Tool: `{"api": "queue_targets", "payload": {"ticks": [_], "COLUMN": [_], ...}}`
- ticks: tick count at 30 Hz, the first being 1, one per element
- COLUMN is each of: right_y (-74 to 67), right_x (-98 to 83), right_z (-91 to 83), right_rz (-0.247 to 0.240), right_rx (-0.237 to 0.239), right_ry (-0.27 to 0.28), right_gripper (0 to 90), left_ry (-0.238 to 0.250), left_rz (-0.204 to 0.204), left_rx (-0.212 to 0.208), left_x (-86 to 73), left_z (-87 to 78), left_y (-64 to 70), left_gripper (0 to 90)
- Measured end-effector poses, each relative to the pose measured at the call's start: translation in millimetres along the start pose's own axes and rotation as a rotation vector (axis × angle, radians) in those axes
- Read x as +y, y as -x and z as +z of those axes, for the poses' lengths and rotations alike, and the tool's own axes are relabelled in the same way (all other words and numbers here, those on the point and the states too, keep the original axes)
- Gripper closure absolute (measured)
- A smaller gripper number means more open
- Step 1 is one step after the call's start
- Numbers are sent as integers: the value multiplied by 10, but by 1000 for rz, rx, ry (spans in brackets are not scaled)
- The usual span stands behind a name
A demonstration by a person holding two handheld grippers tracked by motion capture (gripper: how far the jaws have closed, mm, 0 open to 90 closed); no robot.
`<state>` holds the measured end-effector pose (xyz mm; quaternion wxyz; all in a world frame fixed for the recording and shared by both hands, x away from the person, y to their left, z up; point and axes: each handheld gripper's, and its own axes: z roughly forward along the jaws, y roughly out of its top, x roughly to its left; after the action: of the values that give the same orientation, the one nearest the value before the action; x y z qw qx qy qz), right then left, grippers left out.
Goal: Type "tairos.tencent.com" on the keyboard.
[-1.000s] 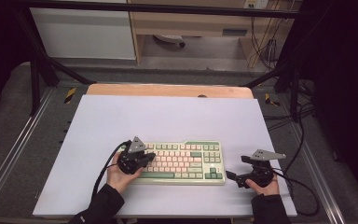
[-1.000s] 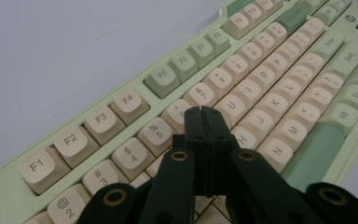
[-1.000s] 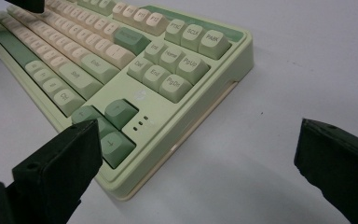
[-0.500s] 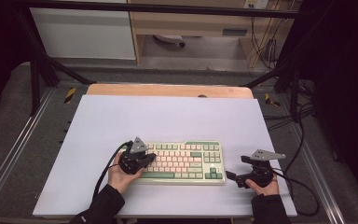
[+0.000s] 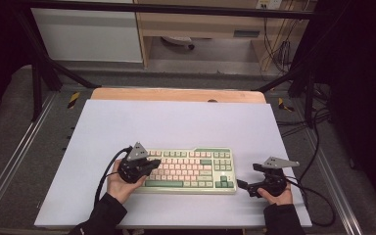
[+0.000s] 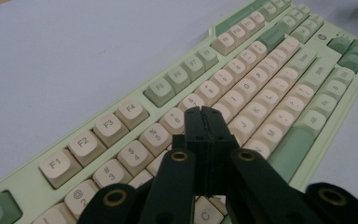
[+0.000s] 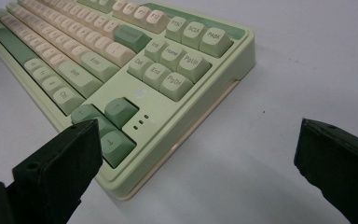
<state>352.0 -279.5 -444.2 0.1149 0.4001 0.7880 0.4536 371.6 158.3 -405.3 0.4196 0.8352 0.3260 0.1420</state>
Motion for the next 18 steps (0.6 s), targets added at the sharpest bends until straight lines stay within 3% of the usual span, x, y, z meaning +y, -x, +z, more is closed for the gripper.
{"api": "queue_targets", "payload": {"ticks": [18], "right_y": [-2], "right_x": [-1], "right_z": [-5], "right_rz": [2], "right_rx": [-1], "right_ry": [-1], "right_gripper": [14], "left_ry": [-17], "left_rz": [-22], "left_rx": [35], "left_x": [-196], "left_z": [-276], "left_y": [-176], "left_gripper": [900]}}
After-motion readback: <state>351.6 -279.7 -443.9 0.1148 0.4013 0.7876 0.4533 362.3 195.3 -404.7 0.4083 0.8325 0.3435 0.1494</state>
